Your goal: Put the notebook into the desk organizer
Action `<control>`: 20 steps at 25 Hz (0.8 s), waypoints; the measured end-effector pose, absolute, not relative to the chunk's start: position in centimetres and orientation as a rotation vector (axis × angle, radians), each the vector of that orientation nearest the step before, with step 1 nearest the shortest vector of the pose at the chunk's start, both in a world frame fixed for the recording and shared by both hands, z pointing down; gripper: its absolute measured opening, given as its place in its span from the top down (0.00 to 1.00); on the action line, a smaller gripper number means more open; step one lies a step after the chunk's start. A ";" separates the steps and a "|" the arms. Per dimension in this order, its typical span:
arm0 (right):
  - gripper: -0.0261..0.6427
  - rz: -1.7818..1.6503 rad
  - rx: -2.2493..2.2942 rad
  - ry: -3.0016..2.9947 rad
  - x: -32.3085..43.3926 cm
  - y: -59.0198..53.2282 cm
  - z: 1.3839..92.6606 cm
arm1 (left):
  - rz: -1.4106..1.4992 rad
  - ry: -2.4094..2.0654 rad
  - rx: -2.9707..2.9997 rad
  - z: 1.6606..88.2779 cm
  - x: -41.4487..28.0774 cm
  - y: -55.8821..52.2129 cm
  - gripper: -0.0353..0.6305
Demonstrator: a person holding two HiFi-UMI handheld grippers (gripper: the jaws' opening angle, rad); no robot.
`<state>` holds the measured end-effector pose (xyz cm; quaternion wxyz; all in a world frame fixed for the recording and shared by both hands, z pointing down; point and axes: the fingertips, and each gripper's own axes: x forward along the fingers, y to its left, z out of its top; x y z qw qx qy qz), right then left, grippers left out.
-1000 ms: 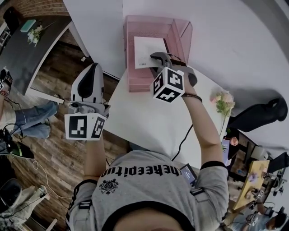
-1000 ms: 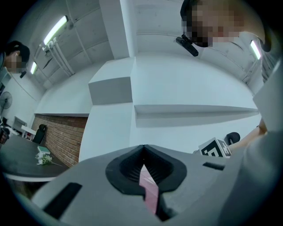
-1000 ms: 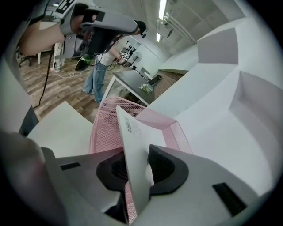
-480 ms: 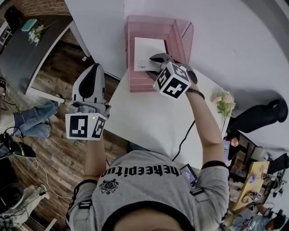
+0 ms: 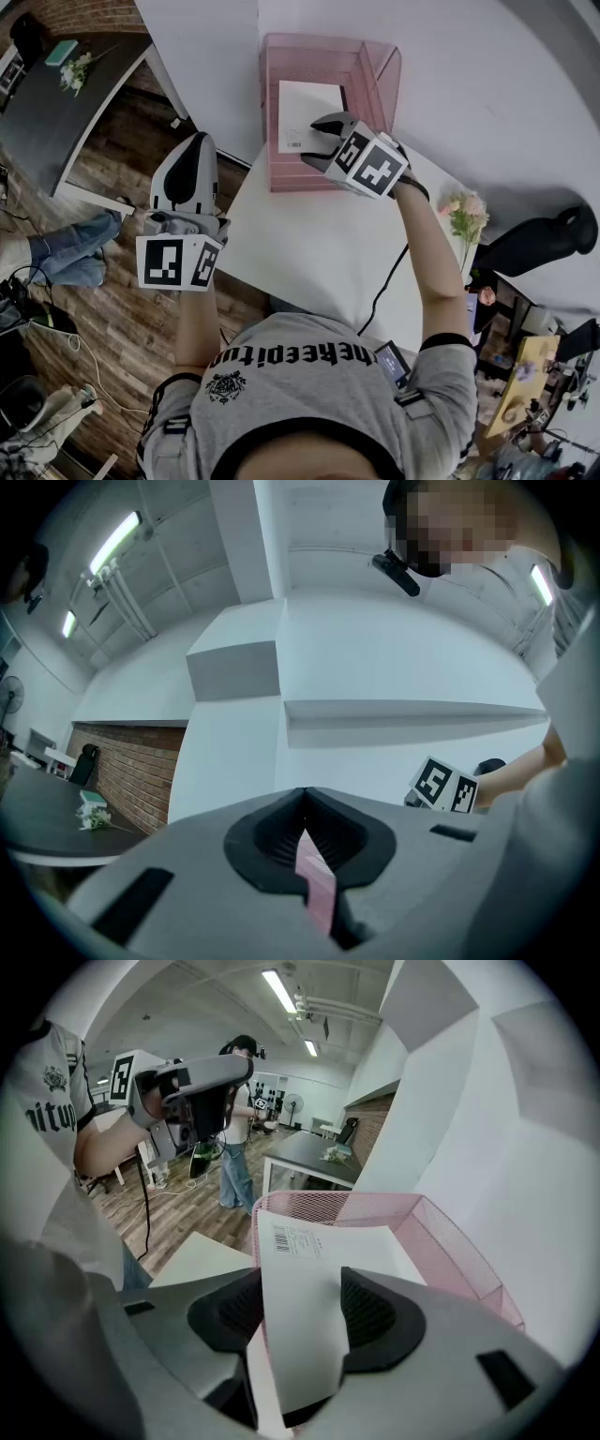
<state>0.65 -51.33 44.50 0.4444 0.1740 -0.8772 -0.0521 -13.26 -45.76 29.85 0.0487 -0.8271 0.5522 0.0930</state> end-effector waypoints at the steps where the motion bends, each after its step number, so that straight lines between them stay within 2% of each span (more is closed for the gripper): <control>1: 0.64 -0.117 0.421 -2.181 0.6 -51.2 44.5 | 0.282 1.683 -2.521 29.9 -13.3 -45.8 0.94; 8: 0.59 -0.063 0.364 -2.203 0.2 -49.8 44.8 | 0.285 1.679 -2.518 29.8 -13.4 -45.4 0.94; 20: 0.59 0.011 0.447 -2.318 -0.7 -49.2 43.5 | 0.287 1.676 -2.508 29.4 -13.7 -44.7 0.94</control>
